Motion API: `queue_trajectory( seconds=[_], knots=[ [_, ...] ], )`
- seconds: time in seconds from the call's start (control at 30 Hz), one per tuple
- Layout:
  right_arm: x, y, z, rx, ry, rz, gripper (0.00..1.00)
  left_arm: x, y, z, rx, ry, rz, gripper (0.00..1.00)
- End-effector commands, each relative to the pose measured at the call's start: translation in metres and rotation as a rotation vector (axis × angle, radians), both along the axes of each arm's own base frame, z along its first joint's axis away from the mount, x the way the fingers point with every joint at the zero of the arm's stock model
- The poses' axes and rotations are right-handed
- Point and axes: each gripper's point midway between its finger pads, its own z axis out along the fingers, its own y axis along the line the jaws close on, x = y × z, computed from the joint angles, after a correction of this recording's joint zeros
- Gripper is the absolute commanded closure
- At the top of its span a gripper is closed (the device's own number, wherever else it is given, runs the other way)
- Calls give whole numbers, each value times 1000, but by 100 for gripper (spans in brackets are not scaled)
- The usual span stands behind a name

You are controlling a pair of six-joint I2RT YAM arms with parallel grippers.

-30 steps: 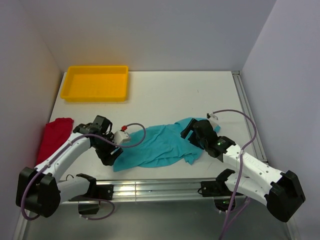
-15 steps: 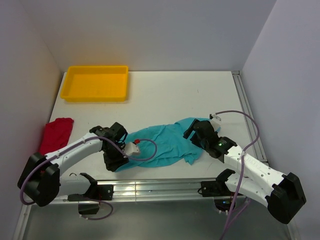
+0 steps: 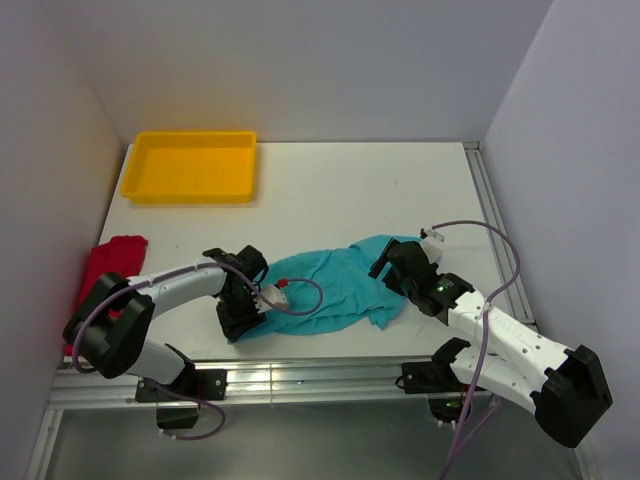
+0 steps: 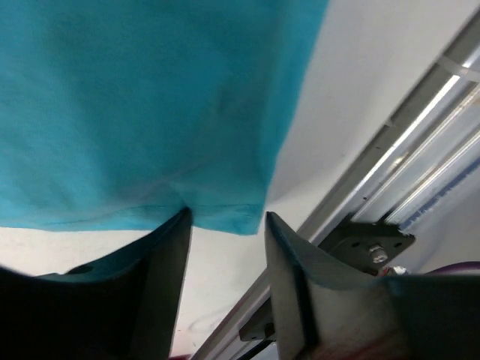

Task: Roll the t-shirts
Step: Flatten the tshirt

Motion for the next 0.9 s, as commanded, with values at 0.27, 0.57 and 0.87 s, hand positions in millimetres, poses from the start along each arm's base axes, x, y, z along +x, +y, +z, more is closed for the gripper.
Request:
queue_trajectory(
  seconds=[0.27, 0.57, 0.87],
  knots=[
    [16, -7, 24, -51, -69, -19, 11, 15, -11, -38, 52, -48, 38, 84],
    [26, -9, 28, -56, -78, -12, 10, 60, -23, -28, 47, -180, 89, 100],
    [21, -20, 24, -63, -28, -26, 9, 146, -33, 18, -59, -304, 255, 100]
  ],
)
